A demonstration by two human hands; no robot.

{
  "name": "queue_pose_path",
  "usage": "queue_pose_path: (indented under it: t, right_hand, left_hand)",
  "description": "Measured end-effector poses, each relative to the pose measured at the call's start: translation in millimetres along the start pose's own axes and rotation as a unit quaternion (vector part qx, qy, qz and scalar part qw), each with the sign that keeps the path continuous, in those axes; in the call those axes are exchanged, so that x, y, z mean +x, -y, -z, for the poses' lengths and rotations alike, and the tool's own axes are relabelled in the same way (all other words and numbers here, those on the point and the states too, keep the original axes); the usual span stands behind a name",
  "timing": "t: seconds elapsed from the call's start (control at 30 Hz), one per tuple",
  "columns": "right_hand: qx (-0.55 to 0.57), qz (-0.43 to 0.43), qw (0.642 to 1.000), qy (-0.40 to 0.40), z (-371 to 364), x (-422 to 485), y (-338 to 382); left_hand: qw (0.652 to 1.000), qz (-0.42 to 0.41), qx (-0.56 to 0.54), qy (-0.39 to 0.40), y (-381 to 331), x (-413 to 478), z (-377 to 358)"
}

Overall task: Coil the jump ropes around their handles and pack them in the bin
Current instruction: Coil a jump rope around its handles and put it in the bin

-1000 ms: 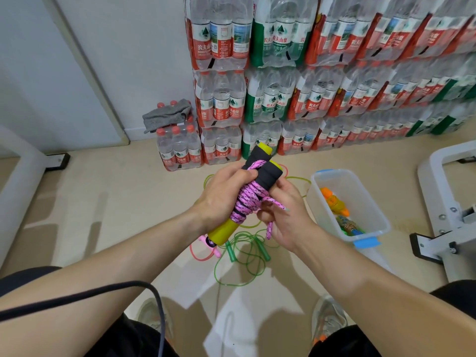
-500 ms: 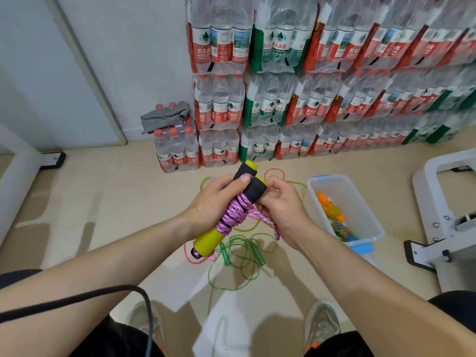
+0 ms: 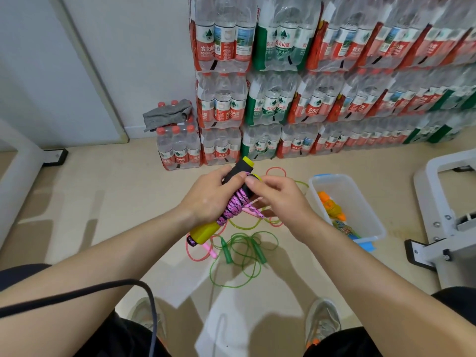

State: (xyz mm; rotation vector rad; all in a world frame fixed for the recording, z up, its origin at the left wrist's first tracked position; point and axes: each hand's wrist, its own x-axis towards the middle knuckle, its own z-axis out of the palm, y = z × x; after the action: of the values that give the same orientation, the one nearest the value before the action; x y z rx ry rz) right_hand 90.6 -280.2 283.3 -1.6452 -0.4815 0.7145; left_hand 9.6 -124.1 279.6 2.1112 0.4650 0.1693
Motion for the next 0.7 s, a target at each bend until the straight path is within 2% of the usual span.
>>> queue_pose_path:
  t: [0.1,0.2,0.43,0.53,0.7]
  right_hand:
    - [0.040,-0.031,0.999,-0.016,-7.2,1.1,-3.9]
    - [0.082,-0.047,0.995,-0.010,-7.9,2.7,-3.4]
    - [0.104,-0.017,0.991,-0.084,-13.6,3.9,-13.0]
    - [0.088,-0.007,0.991,-0.103,-12.0,5.6,-12.0]
    - [0.060,0.001,0.996,-0.071,-10.6,6.2,-13.8]
  left_hand:
    - [0.999,0.002,0.033,-0.016,1.0,-0.7,-2.4]
    - [0.999,0.015,0.020,-0.023,1.8,-1.3,-4.2]
    - [0.992,0.061,0.106,-0.036,1.0,-3.1,-13.6]
    - [0.995,0.082,0.059,-0.010,-3.5,-1.7,-14.8]
    - [0.993,0.113,-0.040,0.004,-5.9,-1.8,-16.7]
